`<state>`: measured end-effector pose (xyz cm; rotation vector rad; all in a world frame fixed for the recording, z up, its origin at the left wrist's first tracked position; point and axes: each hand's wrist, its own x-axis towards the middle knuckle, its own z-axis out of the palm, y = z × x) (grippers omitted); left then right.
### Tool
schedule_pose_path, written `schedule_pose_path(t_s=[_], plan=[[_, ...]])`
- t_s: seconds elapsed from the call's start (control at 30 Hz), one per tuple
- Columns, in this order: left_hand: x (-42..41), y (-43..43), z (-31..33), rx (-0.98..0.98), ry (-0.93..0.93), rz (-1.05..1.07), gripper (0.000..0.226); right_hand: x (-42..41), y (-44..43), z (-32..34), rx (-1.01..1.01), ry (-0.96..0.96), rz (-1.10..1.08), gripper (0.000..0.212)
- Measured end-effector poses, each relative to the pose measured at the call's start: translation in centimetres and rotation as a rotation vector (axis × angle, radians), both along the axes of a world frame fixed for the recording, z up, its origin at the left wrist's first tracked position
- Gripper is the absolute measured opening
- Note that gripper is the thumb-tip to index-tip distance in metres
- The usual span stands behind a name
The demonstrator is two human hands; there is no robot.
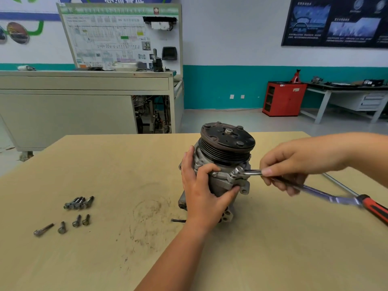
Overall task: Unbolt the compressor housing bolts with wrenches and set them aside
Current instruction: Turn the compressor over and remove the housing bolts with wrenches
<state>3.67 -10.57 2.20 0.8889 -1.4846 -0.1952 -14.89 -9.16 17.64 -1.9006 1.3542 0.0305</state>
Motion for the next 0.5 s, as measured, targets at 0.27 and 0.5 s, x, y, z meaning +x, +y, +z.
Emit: schedule_pose_path(t_s=[0.27, 0.5], plan=[[0.0, -0.1, 0.0, -0.033, 0.009, 0.001, 0.051, 1.2, 1.4, -1.7, 0.205, -0.245, -0.095, 0.029], [0.0, -0.1, 0.0, -0.031, 0.004, -0.002, 0.048, 2.1, 0.8, -0.5, 0.209, -0.149, -0.083, 0.032]])
